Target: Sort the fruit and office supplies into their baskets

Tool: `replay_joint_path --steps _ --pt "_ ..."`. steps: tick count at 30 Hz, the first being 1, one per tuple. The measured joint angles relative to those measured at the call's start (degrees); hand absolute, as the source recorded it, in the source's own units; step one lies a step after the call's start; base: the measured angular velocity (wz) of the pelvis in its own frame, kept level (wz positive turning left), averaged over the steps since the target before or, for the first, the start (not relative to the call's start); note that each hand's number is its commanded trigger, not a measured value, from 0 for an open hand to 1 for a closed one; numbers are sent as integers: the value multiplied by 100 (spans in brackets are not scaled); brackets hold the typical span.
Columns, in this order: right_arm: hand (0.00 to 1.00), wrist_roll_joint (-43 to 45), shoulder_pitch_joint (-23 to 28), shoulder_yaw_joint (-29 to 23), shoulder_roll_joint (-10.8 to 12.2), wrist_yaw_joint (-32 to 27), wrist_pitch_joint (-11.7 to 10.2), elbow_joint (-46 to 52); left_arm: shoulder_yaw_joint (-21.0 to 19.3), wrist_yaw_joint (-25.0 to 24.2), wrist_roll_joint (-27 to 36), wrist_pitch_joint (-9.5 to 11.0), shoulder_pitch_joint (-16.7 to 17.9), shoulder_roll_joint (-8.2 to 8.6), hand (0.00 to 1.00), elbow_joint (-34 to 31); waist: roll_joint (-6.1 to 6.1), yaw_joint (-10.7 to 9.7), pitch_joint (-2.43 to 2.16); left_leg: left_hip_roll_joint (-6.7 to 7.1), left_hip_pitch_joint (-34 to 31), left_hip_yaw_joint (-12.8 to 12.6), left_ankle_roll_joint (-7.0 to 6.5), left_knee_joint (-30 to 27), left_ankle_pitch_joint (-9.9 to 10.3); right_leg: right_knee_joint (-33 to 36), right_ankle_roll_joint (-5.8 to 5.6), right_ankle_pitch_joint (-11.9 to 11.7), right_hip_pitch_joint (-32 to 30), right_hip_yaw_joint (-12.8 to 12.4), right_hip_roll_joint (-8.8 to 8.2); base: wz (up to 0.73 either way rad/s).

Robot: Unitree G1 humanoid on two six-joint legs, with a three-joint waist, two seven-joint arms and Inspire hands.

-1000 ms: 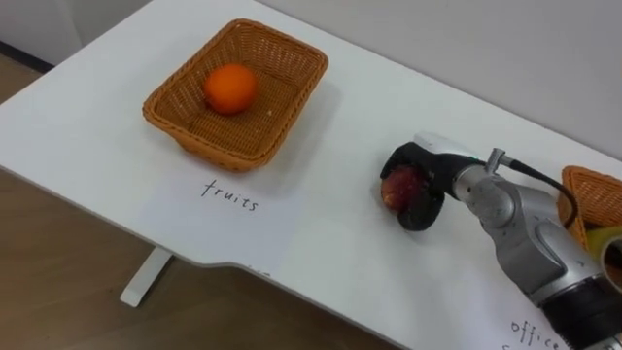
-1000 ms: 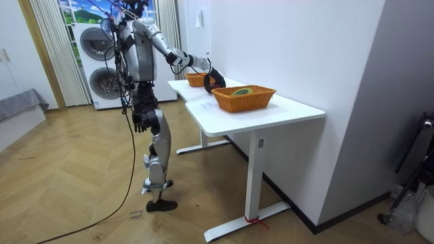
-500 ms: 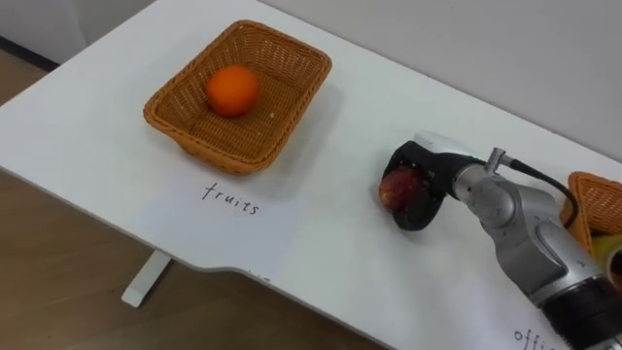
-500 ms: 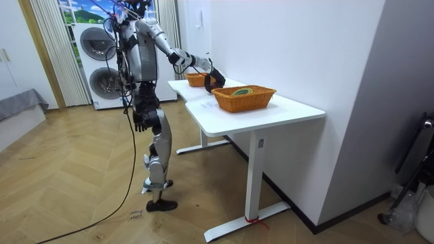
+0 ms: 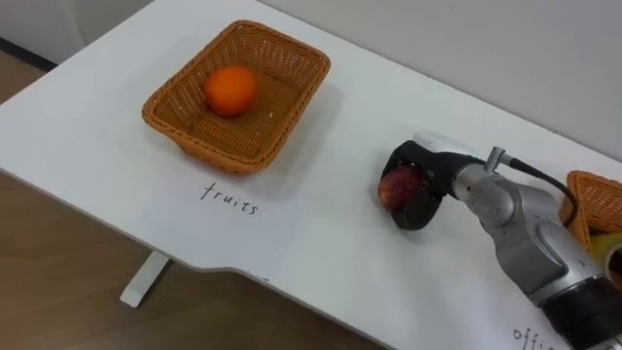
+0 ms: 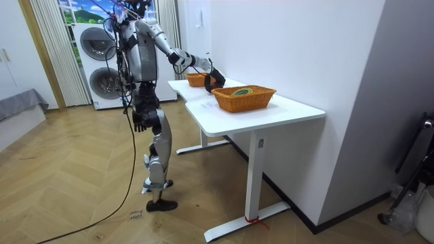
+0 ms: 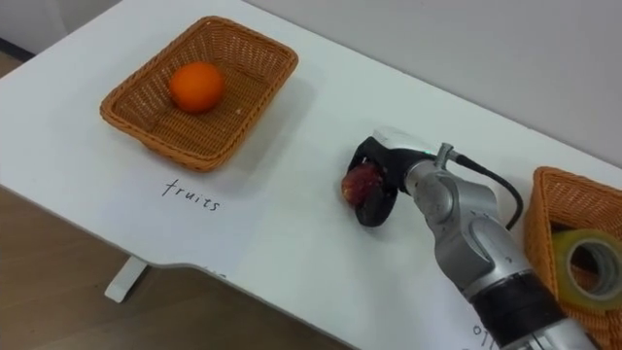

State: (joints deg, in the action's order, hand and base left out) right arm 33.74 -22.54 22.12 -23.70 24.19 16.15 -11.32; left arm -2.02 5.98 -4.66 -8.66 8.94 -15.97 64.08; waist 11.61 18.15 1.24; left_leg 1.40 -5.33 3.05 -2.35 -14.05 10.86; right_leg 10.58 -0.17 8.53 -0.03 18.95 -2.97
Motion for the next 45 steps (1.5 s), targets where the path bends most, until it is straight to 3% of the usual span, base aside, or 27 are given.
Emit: replay_joint_path --steps 5,9,12,17,21,26,29,35,39,45 --pt "100 -114 0 -311 -22 137 -10 975 -264 -2 -1 -31 148 128 0 10 -40 -193 -6 30 14 76 -5 14 -1 -47 0 0 59 -2 1 7" --pt "100 -196 -20 -702 -20 210 -9 1407 -406 -10 -62 -81 237 203 0 4 -85 -213 -19 40 173 134 -11 90 -4 -89 -15 9 216 16 -2 9" --pt "100 -184 -179 -786 -18 228 5 1413 -405 -36 -222 -87 266 243 0 -26 -144 -220 -51 44 222 170 -11 111 -4 -92 -25 15 276 23 -3 7" --pt "100 -162 -447 -767 3 357 23 1436 -396 -52 -390 -112 329 310 0 -243 -189 -206 -51 42 308 175 -10 142 -5 -81 -30 19 338 26 -2 0" --pt "100 -170 -622 -765 41 391 163 1441 -394 -50 -395 -156 444 359 0 -472 -186 -188 -49 54 440 213 -13 184 -6 -85 -48 30 472 26 -8 5" --pt "100 -367 -794 -745 119 390 275 1440 -396 -46 -392 -273 464 355 0 -467 -146 -40 -62 50 643 279 -11 270 -7 -87 -92 57 657 165 -16 7" --pt "100 -359 -898 -737 379 388 276 1440 -396 -98 -393 -307 489 358 0 -465 -119 -6 -66 57 686 355 -9 278 -7 -89 -108 67 725 182 -11 14" --pt "100 -373 -1020 -534 454 386 277 1430 -398 -162 -395 -314 599 389 0 -511 -59 222 -45 124 667 496 -20 264 -9 -89 -134 83 757 199 -42 11" --pt "100 -408 -1020 -528 543 386 342 1379 -476 -220 -394 -374 682 402 0 -593 -18 363 -20 172 642 629 -39 239 -14 -93 -143 88 793 337 -75 17" --pt "100 -406 -1103 -516 559 308 350 925 -524 -312 -388 -392 760 411 0 -742 -9 606 -16 243 660 832 -67 207 -33 -95 -187 116 855 366 -113 18"
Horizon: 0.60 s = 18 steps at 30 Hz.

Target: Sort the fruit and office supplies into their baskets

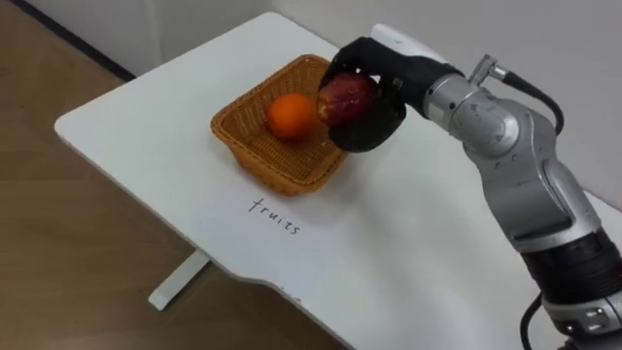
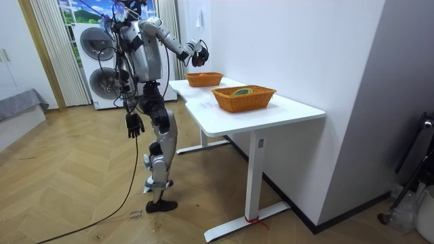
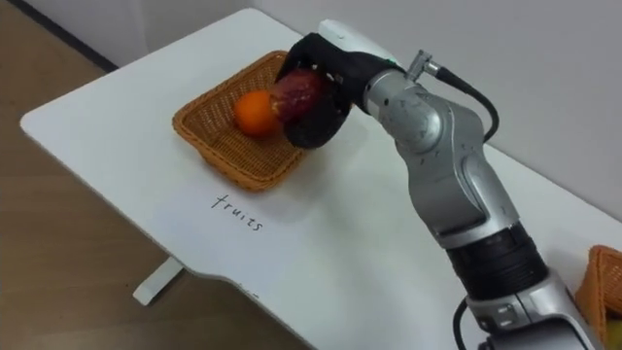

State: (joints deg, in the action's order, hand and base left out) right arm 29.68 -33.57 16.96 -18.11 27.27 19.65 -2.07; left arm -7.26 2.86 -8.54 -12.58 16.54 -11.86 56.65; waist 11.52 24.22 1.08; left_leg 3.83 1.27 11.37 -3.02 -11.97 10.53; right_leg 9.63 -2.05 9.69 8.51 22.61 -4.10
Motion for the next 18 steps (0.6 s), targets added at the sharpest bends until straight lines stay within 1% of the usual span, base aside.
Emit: replay_joint_path --steps 2,4,8,9,10,11,13,14,15,17,18 --pt "100 -8 -35 40 0 -96 -1 -103 -37 14 3 -4 66 -1 0 -17 0 22 0 7 -3 45 0 -3 0 -2 0 0 28 45 0 16" --pt "100 -24 -105 207 -9 -286 6 -304 -59 68 5 -35 149 -4 0 -45 0 86 1 4 22 74 0 19 0 2 -5 3 62 89 -1 7" --pt "100 -83 -118 484 -2 -427 23 -464 -56 126 6 -66 162 -11 0 -46 1 160 0 17 12 145 3 15 -2 4 -24 15 85 142 -5 9" --pt "100 -79 -119 578 -1 -445 36 -495 -89 128 6 -72 161 -13 0 -40 3 224 0 23 22 150 3 17 -2 4 -41 26 91 146 -10 5" --pt "100 -79 -125 651 -1 -464 35 -552 -115 128 6 -78 160 -15 0 -26 10 282 3 48 30 167 2 17 -2 4 -82 58 107 158 -31 7" --pt "100 -80 -125 670 0 -464 35 -587 -130 128 6 -83 160 -14 0 -22 19 298 6 72 33 187 -4 15 -6 4 -90 83 120 170 -52 17" --pt "100 -84 -136 686 0 -485 32 -778 -157 127 5 -89 160 -23 0 11 45 351 -3 127 38 264 -23 16 -19 3 -116 126 155 279 -100 22" --pt "17 -88 -147 688 0 -501 32 -839 -159 126 5 -90 159 -29 0 21 52 382 -3 132 40 277 -24 15 -20 2 -116 126 156 289 -102 12" --pt "0 -92 -172 695 -1 -539 34 -970 -168 120 4 -93 159 -36 0 37 67 429 4 139 41 293 -25 12 -21 -1 -116 126 165 289 -103 7" --pt "0 -110 -197 700 -1 -564 35 -1133 -213 90 4 -102 163 -34 0 75 72 481 5 151 36 311 -30 10 -23 -1 -116 126 186 318 -112 7" --pt "0 -195 -221 701 0 -614 32 -1212 -219 61 4 -116 181 -37 0 74 72 502 6 159 34 323 -32 10 -24 -4 -116 126 194 373 -119 7"
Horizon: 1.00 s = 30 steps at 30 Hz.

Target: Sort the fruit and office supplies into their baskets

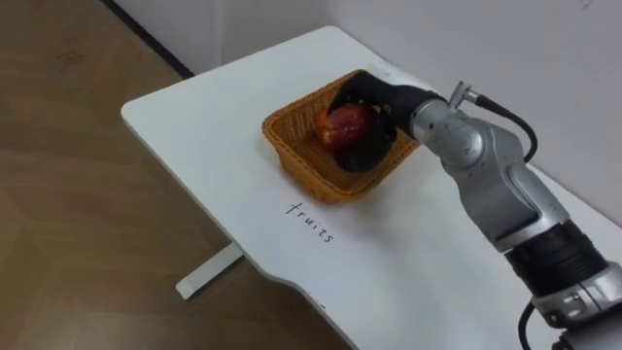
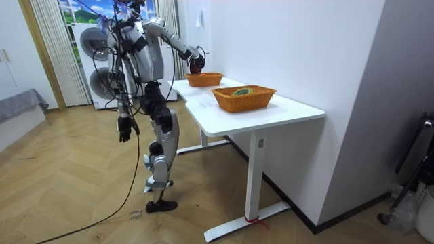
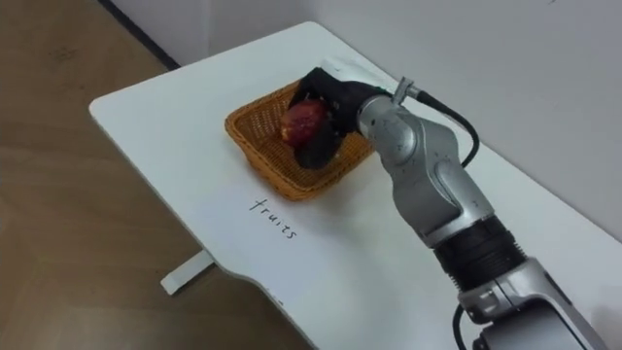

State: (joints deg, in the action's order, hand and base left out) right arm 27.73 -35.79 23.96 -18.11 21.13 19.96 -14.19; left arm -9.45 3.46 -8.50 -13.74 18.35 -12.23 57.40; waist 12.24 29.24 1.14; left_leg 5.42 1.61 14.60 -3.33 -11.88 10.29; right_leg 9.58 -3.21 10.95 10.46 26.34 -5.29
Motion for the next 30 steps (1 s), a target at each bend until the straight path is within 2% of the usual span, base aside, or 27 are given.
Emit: replay_joint_path --steps 7,12,15,18,21,28,30 --pt "0 -436 -150 -1 -16 -504 -66 -339 3 -40 1 -1 4 -42 0 -13 -2 -36 2 60 -94 121 -15 -32 -8 2 -1 1 -5 221 -34 9" --pt "0 -694 -150 1 -23 -734 -176 -342 12 -40 2 12 5 -50 0 -14 -5 -73 4 84 -112 130 -25 -75 -14 4 -11 6 -32 219 -56 2" --pt "0 -718 -149 0 -130 -775 -273 -335 9 -46 -8 52 5 -50 0 -16 -3 -107 3 101 -122 135 -38 -79 -21 6 -11 6 -44 213 -72 1" --pt "0 -677 -150 -39 -203 -790 -319 -328 7 -55 -11 50 20 -53 0 -8 10 -242 -6 123 -126 166 -54 -79 -30 8 -12 7 -34 166 -81 4" --pt "0 -682 -150 -48 -211 -799 -321 -306 8 -65 0 50 7 -51 0 -10 23 -388 -16 122 -107 137 -56 -78 -32 7 -12 7 -38 15 -80 -3" --pt "0 -691 -149 -104 -211 -853 -370 -118 9 -78 -7 35 -82 -26 0 -31 -21 -578 0 91 -86 -85 -69 -83 -22 2 -14 8 -70 -255 -78 -16" --pt "0 -691 -149 -111 -220 -863 -372 -55 9 -78 -2 25 -78 -16 0 -94 -50 -602 -10 87 -91 -147 -71 -86 -21 6 -14 8 -92 -276 -82 -17"
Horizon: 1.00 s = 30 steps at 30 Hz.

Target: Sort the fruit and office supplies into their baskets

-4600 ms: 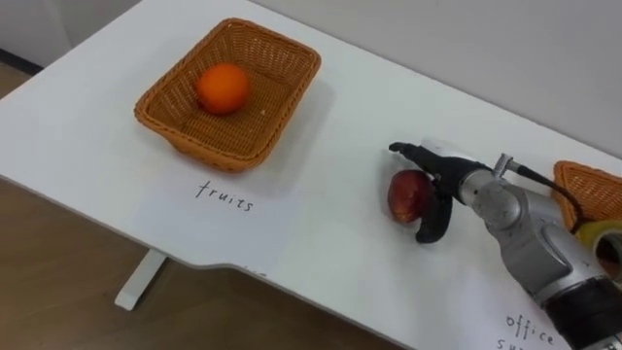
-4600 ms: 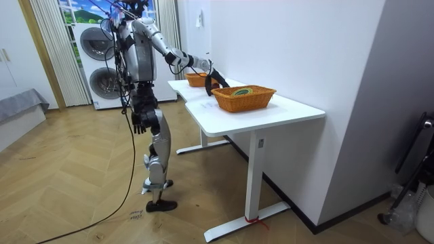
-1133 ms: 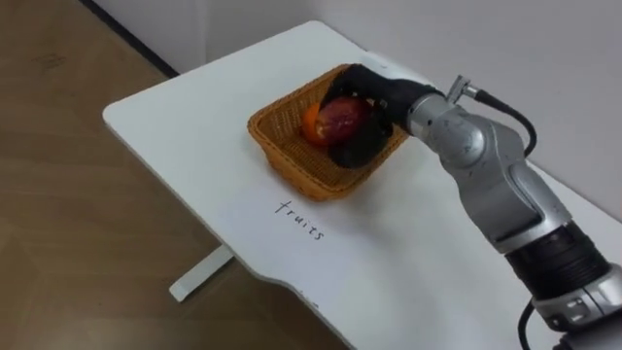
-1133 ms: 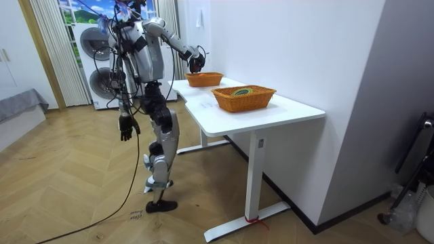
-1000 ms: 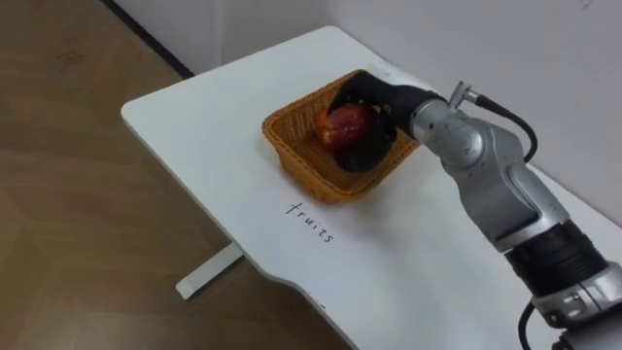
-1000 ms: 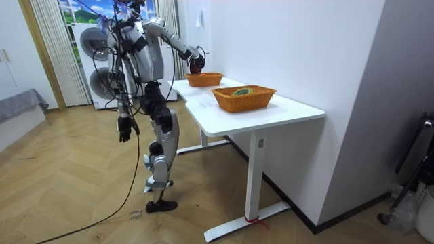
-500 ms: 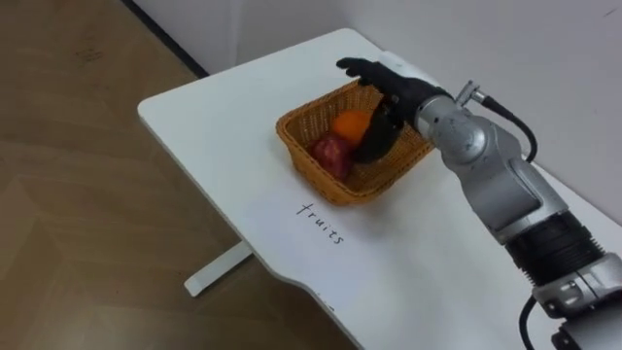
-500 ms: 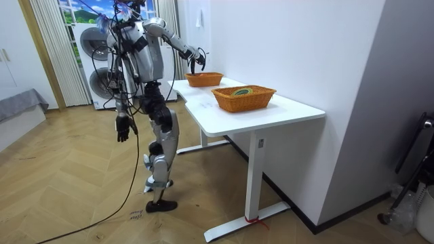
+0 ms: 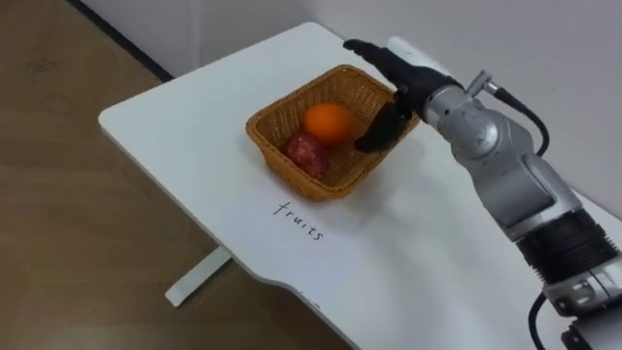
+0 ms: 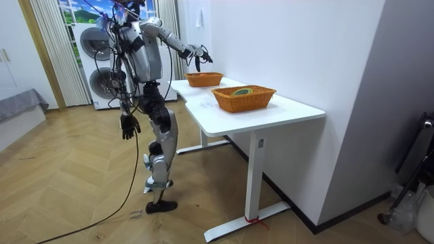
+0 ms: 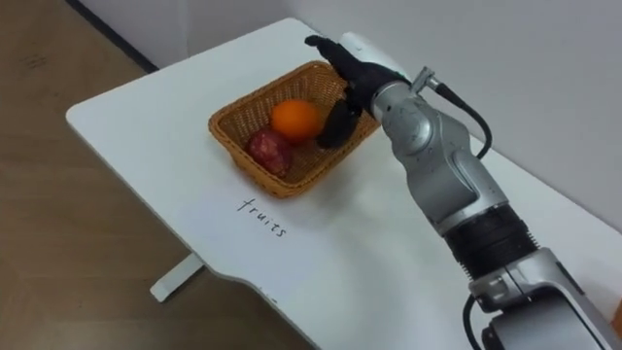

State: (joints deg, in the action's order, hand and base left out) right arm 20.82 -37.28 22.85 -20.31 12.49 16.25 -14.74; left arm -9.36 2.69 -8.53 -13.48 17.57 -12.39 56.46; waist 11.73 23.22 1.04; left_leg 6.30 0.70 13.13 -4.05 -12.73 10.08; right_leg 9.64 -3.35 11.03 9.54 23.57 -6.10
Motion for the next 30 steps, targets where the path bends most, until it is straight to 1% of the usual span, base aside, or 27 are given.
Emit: replay_joint_path --steps 2,3,5,6,7,8,9,10,11,12,13,14,15,16,17,18,19,21,22,23,24,25,26,27,28,29,30 --pt "0 3 1 -39 -10 -24 1 43 1 0 3 0 2 3 0 -89 -26 -75 -5 -1 -4 -37 -1 -1 1 9 0 0 -43 -41 -3 -12" --pt "0 -1 2 -99 -10 -24 1 150 2 0 10 5 0 5 0 -106 -58 -109 -2 -4 -4 -67 -3 -1 0 9 1 -1 -55 -146 1 -15" --pt "0 -11 1 -210 -18 -48 0 398 1 14 8 2 0 4 0 -89 -113 -185 -25 -22 -2 -162 -4 2 0 15 1 -1 -83 -221 0 -22" --pt "0 -81 1 -323 -27 -88 -19 571 -1 28 4 1 -25 9 0 -73 -156 -264 -51 -39 1 -237 -12 -1 5 17 4 -3 -137 -260 2 -28" --pt "0 -130 2 -476 -39 -149 -65 727 -7 43 -4 4 -50 21 0 -68 -205 -328 -67 -57 11 -314 -14 -1 6 21 10 -7 -147 -331 7 -32" --pt "0 -129 2 -545 -58 -206 -122 763 -16 44 -6 10 -65 25 0 -52 -229 -339 -79 -67 17 -362 -14 -1 6 18 16 -11 -142 -392 11 -32" --pt "0 -146 10 -694 -96 -324 -183 858 -24 43 -3 19 -114 29 0 -19 -287 -414 -71 -76 52 -431 -16 3 6 10 19 -13 -134 -482 15 -30" --pt "0 -181 46 -827 -104 -452 -202 1009 -30 42 4 40 -145 29 0 -19 -344 -534 -71 -82 73 -466 -17 10 6 15 21 -16 -129 -519 15 -24" --pt "0 -181 52 -869 -105 -525 -214 1083 -31 44 4 60 -156 29 0 -19 -378 -601 -66 -84 86 -485 -18 13 6 16 21 -16 -123 -548 15 -21" --pt "0 -149 62 -954 -134 -622 -273 1231 -36 49 -3 119 -182 35 0 -17 -441 -764 -57 -91 93 -541 -22 22 8 18 21 -16 -131 -630 18 -21" --pt "0 -145 142 -1132 -190 -691 -332 1462 -60 53 -7 157 -238 48 0 -17 -494 -873 -58 -102 92 -603 -28 59 11 27 24 -20 -156 -661 19 -27" --pt "0 -145 171 -1198 -221 -742 -371 1542 -63 54 -2 183 -245 55 0 -10 -516 -897 -67 -113 94 -647 -28 75 11 40 27 -22 -176 -711 22 -36" --pt "0 -153 215 -1342 -272 -832 -467 1636 -62 57 -3 236 -268 63 0 -11 -556 -989 -95 -139 107 -746 -30 105 11 94 29 -23 -236 -799 29 -37" --pt "0 -249 248 -1451 -338 -958 -514 1694 -56 68 2 282 -295 60 0 -21 -581 -1098 -105 -155 120 -806 -32 115 13 126 33 -27 -267 -844 33 -34" --pt "0 -325 266 -1533 -349 -1007 -531 1714 -53 73 4 293 -347 59 0 -24 -581 -1178 -106 -160 141 -823 -33 119 13 125 34 -27 -266 -904 38 -25" --pt "0 -418 280 -1648 -358 -1120 -537 1725 -34 73 3 312 -394 60 0 -30 -590 -1290 -103 -170 168 -870 -33 135 13 126 40 -31 -264 -946 47 -20" --pt "0 -476 301 -1778 -364 -1187 -538 1754 -29 70 12 324 -457 60 0 -36 -592 -1454 -101 -177 175 -904 -35 141 14 127 42 -32 -269 -967 50 -17" --pt "0 -538 330 -1943 -369 -1290 -558 1810 -53 71 155 361 -583 54 0 -42 -598 -1644 -104 -203 182 -999 -38 146 18 123 48 -50 -300 -1057 70 -24" --pt "0 -610 428 -2125 -369 -1347 -621 1872 -80 71 165 382 -693 55 0 -71 -601 -1659 -115 -246 190 -1093 -36 151 19 115 63 -93 -343 -1132 104 -39" --pt "0 -634 478 -2199 -369 -1380 -628 1913 -106 71 169 404 -725 57 0 -121 -601 -1655 -115 -267 195 -1145 -33 161 21 115 71 -110 -366 -1183 124 -46" --pt "0 -654 521 -2285 -369 -1450 -628 1962 -123 75 180 483 -763 58 0 -177 -603 -1687 -114 -284 220 -1242 -30 186 22 111 78 -116 -385 -1264 136 -35" --pt "0 -694 586 -2427 -370 -1507 -656 2014 -112 77 228 534 -802 71 0 -178 -627 -1801 -109 -291 251 -1284 -30 197 23 109 78 -127 -377 -1275 138 -25" --pt "0 -724 620 -2492 -374 -1569 -687 2016 -106 77 253 551 -817 81 0 -179 -641 -1835 -109 -292 269 -1286 -31 203 23 108 76 -135 -369 -1276 141 -15" --pt "0 -799 723 -2649 -398 -1700 -698 2058 -103 79 349 588 -894 108 0 -193 -657 -1899 -121 -296 322 -1315 -33 234 24 111 74 -137 -376 -1296 141 -24" --pt "0 -871 817 -2790 -421 -1847 -716 2085 -104 97 430 653 -911 130 0 -202 -669 -1917 -125 -313 374 -1397 -34 282 24 116 74 -137 -387 -1394 154 -35" --pt "0 -930 845 -2846 -425 -1923 -724 2084 -105 115 472 667 -903 135 0 -202 -679 -1918 -125 -325 408 -1458 -34 316 24 120 75 -139 -391 -1445 163 -43" --pt "0 -929 903 -2930 -433 -2096 -756 2091 -107 194 594 692 -885 146 0 -201 -687 -1984 -131 -349 420 -1542 -31 340 26 123 80 -148 -408 -1551 191 -39"
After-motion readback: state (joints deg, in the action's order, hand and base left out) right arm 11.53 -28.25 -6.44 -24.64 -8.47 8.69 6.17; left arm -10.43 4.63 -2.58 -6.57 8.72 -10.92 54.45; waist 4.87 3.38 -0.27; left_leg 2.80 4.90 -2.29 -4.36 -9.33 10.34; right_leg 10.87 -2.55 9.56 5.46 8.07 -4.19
